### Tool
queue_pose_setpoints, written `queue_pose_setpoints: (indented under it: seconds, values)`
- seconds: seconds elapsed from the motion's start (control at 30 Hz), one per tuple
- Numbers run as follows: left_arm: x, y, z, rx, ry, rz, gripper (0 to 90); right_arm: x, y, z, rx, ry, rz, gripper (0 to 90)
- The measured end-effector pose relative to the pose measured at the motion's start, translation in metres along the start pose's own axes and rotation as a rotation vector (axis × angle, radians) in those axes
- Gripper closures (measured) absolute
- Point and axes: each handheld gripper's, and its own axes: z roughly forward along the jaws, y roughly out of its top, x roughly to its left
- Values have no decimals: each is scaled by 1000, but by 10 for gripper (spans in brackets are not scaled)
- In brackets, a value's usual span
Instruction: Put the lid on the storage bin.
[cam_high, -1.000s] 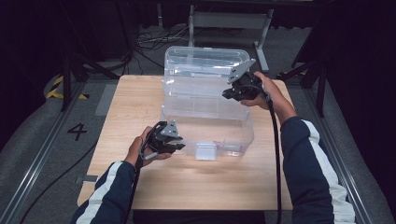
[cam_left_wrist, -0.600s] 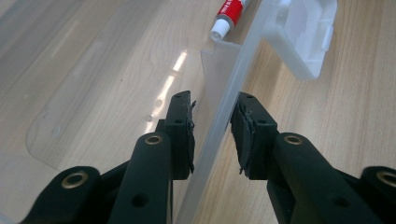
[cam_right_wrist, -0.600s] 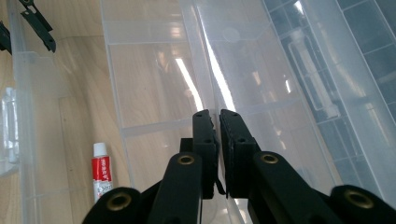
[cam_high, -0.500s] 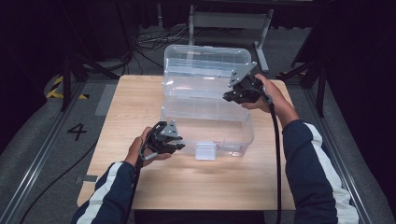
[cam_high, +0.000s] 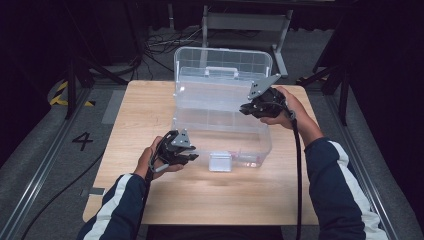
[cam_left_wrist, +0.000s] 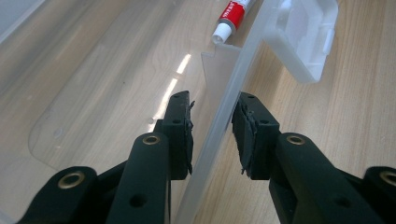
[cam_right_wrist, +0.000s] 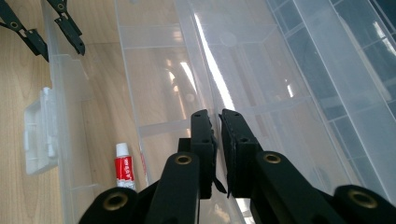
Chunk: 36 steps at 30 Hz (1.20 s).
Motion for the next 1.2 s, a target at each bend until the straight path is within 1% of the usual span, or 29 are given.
queue_pose_setpoints:
  seconds: [0.03,0.1,0.13,0.23,0.27,0.3,0.33,0.37,0.47,0.5,0.53,0.6,0.67,0.7,0.77,0.83,0.87,0.93,0.97,1.0,1.03,1.13,1.17,1.2]
  values:
    - [0,0,0,-1,0,0,682,1,0,0,2,-11,-1,832]
    - [0,0,0,-3,0,-4,680,3,0,0,5,-14,-2,831]
    - [0,-1,0,-6,0,-5,680,4,0,0,6,-22,-13,830]
    - [0,-1,0,-11,1,-2,679,5,-2,-1,-3,-8,-1,829]
    - [0,-2,0,-23,-1,-2,679,5,-3,-2,-4,-7,-2,830]
    - [0,-3,0,-34,-4,-15,679,7,-3,-2,-3,-5,2,829]
    - [0,-3,0,-40,-7,-22,680,7,-3,-2,-6,-8,-6,828]
    - [0,-3,0,-40,-6,-22,680,9,-4,-2,-2,-9,3,829]
    - [0,-3,0,-42,-5,-20,680,11,-5,-3,-5,-6,-5,827]
    - [0,-3,0,-43,-5,-20,679,13,-5,-3,-7,-9,1,826]
    - [0,-3,0,-44,-4,-22,676,14,-7,-3,-10,-13,-4,825]
    - [0,-4,0,-53,-11,-27,673,16,-8,-4,-15,-14,3,823]
    - [0,-4,0,-54,-10,-32,673,17,-8,-4,-21,-17,-1,822]
    - [0,-4,0,-57,-8,-33,669,21,-9,-4,-25,-32,-6,818]
    - [0,-4,0,-58,-7,-29,668,21,-10,-4,-27,-35,-4,813]
    - [0,-4,0,-57,-10,-29,670,21,-14,-4,-50,-25,3,813]
    - [0,-4,0,-57,-11,-27,670,21,-15,-3,-64,-18,17,814]
    - [0,-3,0,-39,-6,-22,672,21,-18,-3,-82,1,31,814]
    - [0,-2,0,-24,-5,-7,673,21,-18,-4,-82,1,32,814]
    - [0,0,0,2,-2,9,676,22,-19,-4,-84,0,32,814]
    - [1,1,0,16,-8,12,682,23,-19,-4,-84,4,30,813]
    - [1,2,0,23,-13,18,689,24,-19,-3,-87,1,33,811]
    - [2,4,0,43,-18,28,698,24,-19,-3,-87,0,28,811]
    - [2,4,0,51,-21,30,702,25,-19,-3,-85,2,31,810]
